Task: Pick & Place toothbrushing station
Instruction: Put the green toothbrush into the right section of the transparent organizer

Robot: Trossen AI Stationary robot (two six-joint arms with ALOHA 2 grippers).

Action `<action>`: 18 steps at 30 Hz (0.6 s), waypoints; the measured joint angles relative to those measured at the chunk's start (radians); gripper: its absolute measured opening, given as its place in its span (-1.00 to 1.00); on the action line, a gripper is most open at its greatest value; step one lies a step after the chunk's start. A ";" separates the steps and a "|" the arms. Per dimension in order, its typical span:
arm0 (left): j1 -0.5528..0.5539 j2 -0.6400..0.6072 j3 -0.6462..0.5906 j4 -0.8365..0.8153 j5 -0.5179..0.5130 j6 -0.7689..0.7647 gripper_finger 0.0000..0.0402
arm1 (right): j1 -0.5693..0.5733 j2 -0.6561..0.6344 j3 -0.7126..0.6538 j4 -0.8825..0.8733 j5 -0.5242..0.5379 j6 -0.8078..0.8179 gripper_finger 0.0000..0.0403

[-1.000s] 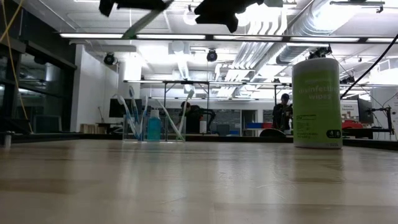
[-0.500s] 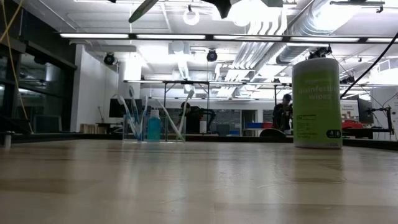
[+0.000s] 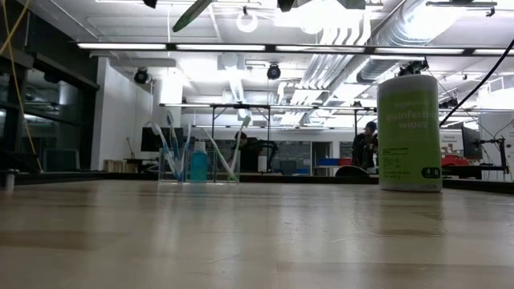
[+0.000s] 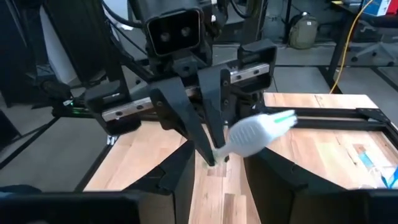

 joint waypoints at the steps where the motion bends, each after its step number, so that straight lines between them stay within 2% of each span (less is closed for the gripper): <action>1: 0.003 0.000 0.000 0.000 0.000 0.000 -0.99 | 0.000 0.000 0.000 0.004 0.000 0.000 -0.36; 18: 0.011 0.000 0.000 0.069 0.041 0.068 -0.99 | -0.001 0.000 0.000 0.031 -0.020 0.000 -0.37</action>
